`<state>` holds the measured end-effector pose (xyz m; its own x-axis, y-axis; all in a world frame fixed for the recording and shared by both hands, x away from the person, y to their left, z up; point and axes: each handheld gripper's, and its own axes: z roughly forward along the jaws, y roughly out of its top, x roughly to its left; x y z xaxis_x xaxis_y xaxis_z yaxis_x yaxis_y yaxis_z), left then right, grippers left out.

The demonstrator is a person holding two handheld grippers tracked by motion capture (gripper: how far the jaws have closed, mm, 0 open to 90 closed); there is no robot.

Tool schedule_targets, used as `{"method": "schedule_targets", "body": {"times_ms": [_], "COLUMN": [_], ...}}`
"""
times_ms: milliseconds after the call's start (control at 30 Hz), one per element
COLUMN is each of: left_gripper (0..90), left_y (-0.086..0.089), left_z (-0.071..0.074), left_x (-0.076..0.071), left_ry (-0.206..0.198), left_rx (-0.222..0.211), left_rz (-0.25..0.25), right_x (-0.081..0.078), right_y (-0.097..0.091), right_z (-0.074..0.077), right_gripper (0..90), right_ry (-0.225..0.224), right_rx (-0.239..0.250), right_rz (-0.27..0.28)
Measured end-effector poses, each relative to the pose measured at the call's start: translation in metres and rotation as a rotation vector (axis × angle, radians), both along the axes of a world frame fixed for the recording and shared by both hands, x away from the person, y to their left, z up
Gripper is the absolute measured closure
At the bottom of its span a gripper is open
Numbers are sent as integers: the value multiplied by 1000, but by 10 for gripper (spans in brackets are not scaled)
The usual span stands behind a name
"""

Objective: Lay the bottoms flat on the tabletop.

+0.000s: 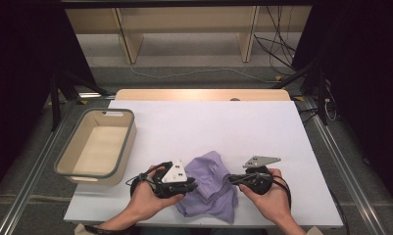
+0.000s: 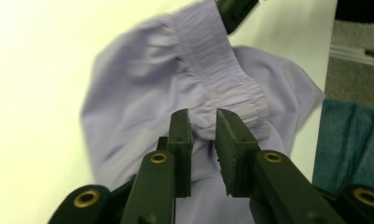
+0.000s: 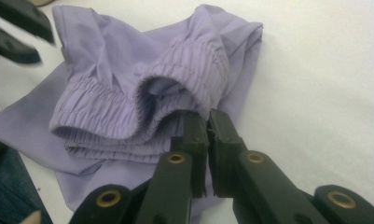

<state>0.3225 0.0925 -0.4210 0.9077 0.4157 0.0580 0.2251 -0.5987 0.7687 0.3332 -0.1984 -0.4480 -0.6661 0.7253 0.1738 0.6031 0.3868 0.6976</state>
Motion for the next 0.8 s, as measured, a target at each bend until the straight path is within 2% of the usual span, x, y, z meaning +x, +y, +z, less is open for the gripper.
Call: {"method": "schedule_targets", "body": {"times_ms": [67, 167, 267, 367, 400, 533, 600, 800], "left_gripper": [722, 681, 635, 540, 488, 418, 392, 407], "left_y": [2, -5, -19, -33, -37, -46, -49, -55], "left_z": [4, 4, -5, -16, -20, -31, -35, -46], "left_x": [-1, -5, -11, -14, -14, -12, -13, -13], "left_ry": [-13, -12, -2, -10, -15, -21, -23, -37], "left_rx": [-13, -8, 24, 75, 90, 125, 151, 200], "left_rz": [5, -35, -91, -139, -142, -156, -173, -185], "right_x": [0, 0, 0, 0, 0, 0, 0, 0], "right_y": [-1, -1, 0, 0, -1, 0, 0, 1], "right_z": [-2, -2, -1, -2, -3, -2, -3, -4], "right_gripper": [872, 873, 873, 872, 873, 873, 873, 873], "right_ry": [5, 7, 5, 10, 10, 16, 14, 17], "right_rx": [-3, -3, -7, -4, -4, -4, -4, -7], "right_rz": [-4, -6, -5, -9, -8, -9, -10, -6]}}
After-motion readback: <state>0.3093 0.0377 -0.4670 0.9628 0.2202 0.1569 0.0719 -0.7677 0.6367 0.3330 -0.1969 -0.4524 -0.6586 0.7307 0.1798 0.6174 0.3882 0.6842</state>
